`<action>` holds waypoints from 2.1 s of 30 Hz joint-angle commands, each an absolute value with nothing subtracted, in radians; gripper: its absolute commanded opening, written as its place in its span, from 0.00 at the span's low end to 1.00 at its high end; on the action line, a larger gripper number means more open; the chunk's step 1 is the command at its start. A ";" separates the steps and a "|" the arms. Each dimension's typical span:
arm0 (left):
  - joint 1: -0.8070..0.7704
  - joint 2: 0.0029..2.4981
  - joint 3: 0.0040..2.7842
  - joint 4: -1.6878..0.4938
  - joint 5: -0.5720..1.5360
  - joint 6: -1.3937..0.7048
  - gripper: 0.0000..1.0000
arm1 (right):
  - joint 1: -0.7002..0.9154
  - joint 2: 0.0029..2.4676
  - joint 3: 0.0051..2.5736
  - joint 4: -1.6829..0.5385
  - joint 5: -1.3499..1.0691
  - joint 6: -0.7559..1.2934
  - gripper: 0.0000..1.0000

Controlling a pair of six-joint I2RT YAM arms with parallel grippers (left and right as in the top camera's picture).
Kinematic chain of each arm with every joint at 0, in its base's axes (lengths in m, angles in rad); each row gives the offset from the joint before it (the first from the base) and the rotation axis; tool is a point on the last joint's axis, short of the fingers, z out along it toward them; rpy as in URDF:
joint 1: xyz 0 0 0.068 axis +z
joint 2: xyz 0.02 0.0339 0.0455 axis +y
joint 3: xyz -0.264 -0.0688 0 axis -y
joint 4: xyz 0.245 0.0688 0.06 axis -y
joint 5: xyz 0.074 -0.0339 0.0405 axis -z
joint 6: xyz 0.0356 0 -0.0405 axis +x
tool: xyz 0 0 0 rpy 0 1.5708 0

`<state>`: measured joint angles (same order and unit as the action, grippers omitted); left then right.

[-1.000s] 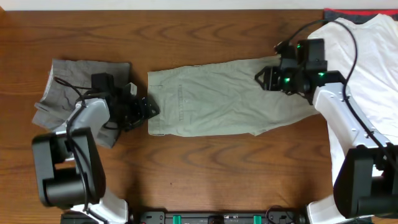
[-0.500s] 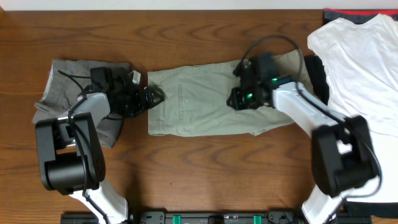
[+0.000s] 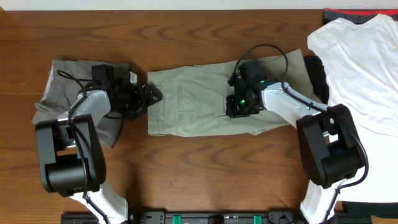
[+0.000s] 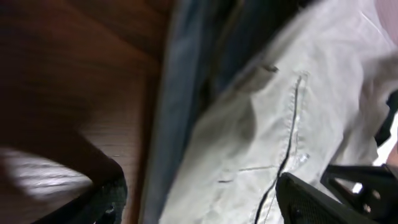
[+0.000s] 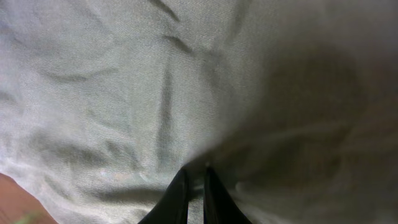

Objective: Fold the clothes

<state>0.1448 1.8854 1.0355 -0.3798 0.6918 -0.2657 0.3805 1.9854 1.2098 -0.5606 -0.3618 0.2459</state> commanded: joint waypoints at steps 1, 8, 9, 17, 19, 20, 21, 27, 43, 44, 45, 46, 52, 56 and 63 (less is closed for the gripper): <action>0.134 1.980 0.965 -0.386 0.407 -0.303 0.81 | 0.393 2.015 1.196 -0.584 -0.290 0.261 0.09; 0.044 1.980 0.966 -0.346 0.410 -0.270 0.77 | 0.392 2.015 1.196 -0.588 -0.265 0.254 0.09; 0.035 1.980 0.966 -0.342 0.410 -0.270 0.73 | 0.392 2.015 1.196 -0.588 -0.265 0.254 0.09; 0.004 1.980 0.967 -0.296 0.488 -0.271 0.58 | 0.392 2.015 1.196 -0.587 -0.265 0.253 0.09; -0.005 1.980 0.967 -0.276 0.517 -0.271 0.57 | 0.392 2.015 1.196 -0.587 -0.265 0.253 0.09; -0.011 1.980 0.967 -0.259 0.544 -0.271 0.56 | 0.392 2.015 1.196 -0.587 -0.265 0.253 0.09; -0.016 1.980 0.967 -0.242 0.569 -0.271 0.56 | 0.392 2.015 1.196 -0.586 -0.265 0.253 0.09; -0.049 1.980 0.967 -0.186 0.618 -0.289 0.55 | 0.392 2.015 1.196 -0.585 -0.265 0.253 0.08; 0.012 1.878 0.974 -0.305 0.585 -0.257 0.06 | 0.380 1.992 1.197 -0.605 -0.267 0.253 0.09; 0.020 1.844 0.984 -0.355 0.568 -0.236 0.06 | 0.376 1.977 1.197 -0.611 -0.274 0.236 0.09; 0.026 1.815 0.995 -0.400 0.553 -0.220 0.06 | 0.373 1.958 1.197 -0.613 -0.286 0.205 0.10; 0.031 1.778 1.012 -0.458 0.536 -0.191 0.06 | 0.370 1.933 1.198 -0.614 -0.297 0.170 0.11; 0.025 1.618 1.165 -0.792 0.310 -0.077 0.06 | 0.348 1.728 1.199 -0.616 -0.266 0.115 0.13; 0.023 1.582 1.312 -0.981 0.237 -0.035 0.06 | 0.324 1.617 1.199 -0.614 -0.257 0.129 0.14; -0.012 1.582 1.602 -1.172 0.136 0.012 0.06 | 0.273 1.556 1.199 -0.633 -0.258 0.192 0.13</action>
<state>0.0143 1.5951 1.4937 -1.1545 0.2211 -0.0326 0.2985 1.5585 1.1942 -0.6216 -0.2687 0.1593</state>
